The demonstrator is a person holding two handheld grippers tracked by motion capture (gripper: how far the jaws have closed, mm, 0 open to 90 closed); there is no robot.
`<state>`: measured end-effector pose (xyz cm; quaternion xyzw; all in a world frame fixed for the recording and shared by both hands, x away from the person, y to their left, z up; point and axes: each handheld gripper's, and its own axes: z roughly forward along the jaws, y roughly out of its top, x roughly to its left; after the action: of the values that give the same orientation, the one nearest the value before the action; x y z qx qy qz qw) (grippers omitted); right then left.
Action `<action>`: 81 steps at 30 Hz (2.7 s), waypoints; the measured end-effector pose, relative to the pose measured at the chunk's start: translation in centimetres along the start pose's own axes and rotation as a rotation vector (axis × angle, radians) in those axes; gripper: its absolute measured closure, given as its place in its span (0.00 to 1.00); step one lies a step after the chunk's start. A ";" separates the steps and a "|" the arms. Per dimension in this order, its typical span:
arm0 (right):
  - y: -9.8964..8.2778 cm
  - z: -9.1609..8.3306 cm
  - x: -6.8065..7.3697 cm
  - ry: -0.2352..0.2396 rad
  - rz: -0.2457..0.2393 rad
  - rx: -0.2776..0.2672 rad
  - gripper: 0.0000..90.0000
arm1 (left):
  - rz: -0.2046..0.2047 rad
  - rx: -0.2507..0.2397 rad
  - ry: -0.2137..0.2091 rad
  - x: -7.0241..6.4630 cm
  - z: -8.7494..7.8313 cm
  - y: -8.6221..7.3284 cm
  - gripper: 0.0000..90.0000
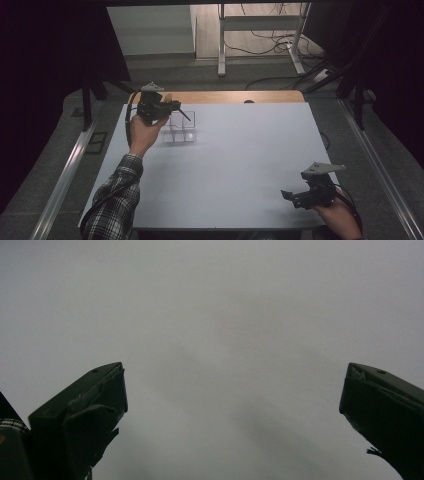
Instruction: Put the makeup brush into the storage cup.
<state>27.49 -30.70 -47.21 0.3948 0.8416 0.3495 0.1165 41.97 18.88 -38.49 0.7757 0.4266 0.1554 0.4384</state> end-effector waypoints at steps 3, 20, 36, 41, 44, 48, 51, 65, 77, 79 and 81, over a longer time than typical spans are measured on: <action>0.0 0.0 0.0 0.002 0.000 0.000 0.00 | 0.001 0.004 0.006 0.1 0.3 0.2 0.92; 0.0 0.1 0.0 0.008 -0.003 0.004 0.00 | -0.001 0.052 0.038 0.6 2.5 0.0 0.92; 0.0 0.1 0.0 0.014 -0.005 0.009 0.00 | -0.003 0.083 0.031 0.5 4.2 -0.9 0.92; 0.0 0.1 -0.1 0.016 -0.005 0.010 0.00 | -0.004 0.088 0.030 0.4 4.7 -1.2 0.92; 0.0 0.1 -0.1 0.017 -0.005 0.011 0.00 | -0.002 0.093 0.028 0.3 5.0 -1.5 0.92; 0.0 0.2 -0.1 0.018 -0.005 0.011 0.00 | 0.001 0.103 0.029 0.2 5.4 -1.8 0.92; 0.0 0.2 -0.1 0.018 -0.005 0.013 0.00 | 0.001 0.108 0.028 0.1 5.7 -2.0 0.92; 0.0 0.2 -0.1 0.021 -0.003 0.018 0.00 | 0.012 0.142 0.029 -0.2 6.9 -3.2 0.92; 0.0 0.2 -0.1 0.021 -0.003 0.020 0.00 | -0.012 0.105 0.036 -0.1 6.2 -2.3 0.18; 0.0 0.2 -0.1 0.021 -0.003 0.020 0.00 | -0.019 0.114 0.029 -0.1 6.2 -2.1 0.08; 0.0 0.2 0.0 0.021 -0.002 0.020 0.00 | -0.002 0.125 0.024 -0.2 6.1 -2.1 0.04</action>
<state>27.63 -30.61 -47.38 0.3913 0.8468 0.3451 0.1038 44.51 15.86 -43.65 0.7994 0.4412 0.1372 0.3840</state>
